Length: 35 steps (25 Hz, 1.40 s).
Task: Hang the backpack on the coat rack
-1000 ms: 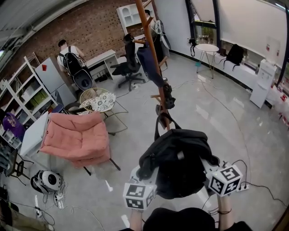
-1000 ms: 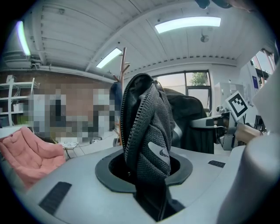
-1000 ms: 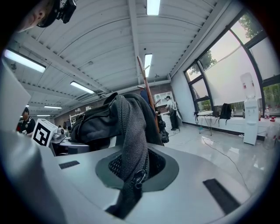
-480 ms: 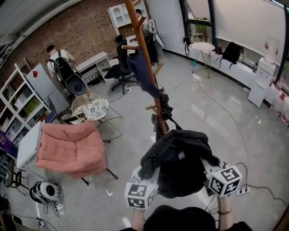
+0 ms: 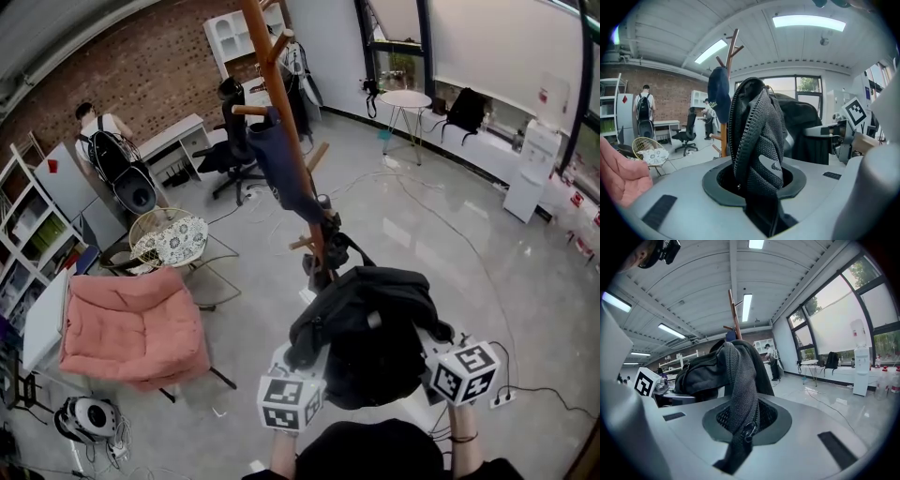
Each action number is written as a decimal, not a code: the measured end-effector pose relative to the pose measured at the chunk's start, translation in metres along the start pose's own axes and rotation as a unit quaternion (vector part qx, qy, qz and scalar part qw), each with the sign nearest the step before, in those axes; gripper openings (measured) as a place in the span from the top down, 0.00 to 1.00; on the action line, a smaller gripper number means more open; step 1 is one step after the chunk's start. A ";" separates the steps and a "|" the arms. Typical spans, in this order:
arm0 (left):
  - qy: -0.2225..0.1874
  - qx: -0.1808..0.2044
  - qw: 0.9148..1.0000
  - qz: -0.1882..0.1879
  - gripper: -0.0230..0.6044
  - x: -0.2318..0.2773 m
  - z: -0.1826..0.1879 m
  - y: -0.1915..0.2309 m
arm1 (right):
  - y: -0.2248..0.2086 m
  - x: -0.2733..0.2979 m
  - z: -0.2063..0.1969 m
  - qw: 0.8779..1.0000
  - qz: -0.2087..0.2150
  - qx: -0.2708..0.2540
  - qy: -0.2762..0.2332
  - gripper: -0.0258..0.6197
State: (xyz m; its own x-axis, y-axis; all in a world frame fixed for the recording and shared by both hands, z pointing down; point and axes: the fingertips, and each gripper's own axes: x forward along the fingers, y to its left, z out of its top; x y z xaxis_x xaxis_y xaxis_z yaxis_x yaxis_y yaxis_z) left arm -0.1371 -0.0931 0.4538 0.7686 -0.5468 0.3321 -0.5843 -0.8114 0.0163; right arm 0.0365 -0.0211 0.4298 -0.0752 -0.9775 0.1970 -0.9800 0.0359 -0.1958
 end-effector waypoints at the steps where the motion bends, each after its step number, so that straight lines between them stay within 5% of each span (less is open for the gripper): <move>1: 0.000 0.001 1.000 -0.001 0.74 0.004 0.001 0.002 | -0.002 0.004 0.001 1.000 -0.002 0.001 -0.001 0.91; 16: 0.014 -0.002 1.000 0.015 0.74 0.059 0.018 0.019 | -0.045 0.055 0.016 1.000 0.010 0.011 0.010 0.91; 35: 0.045 -0.078 0.987 0.135 0.74 0.145 0.028 0.031 | -0.122 0.165 0.038 0.986 0.142 -0.014 0.081 0.91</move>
State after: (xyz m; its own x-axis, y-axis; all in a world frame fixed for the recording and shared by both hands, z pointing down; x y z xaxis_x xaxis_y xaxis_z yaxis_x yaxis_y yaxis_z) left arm -0.0369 -0.2030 0.4763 0.5574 -0.7122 0.4267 -0.8028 -0.5934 0.0582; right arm 0.1506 -0.1942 0.4499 -0.3740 -0.8812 0.2893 -0.9197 0.3121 -0.2381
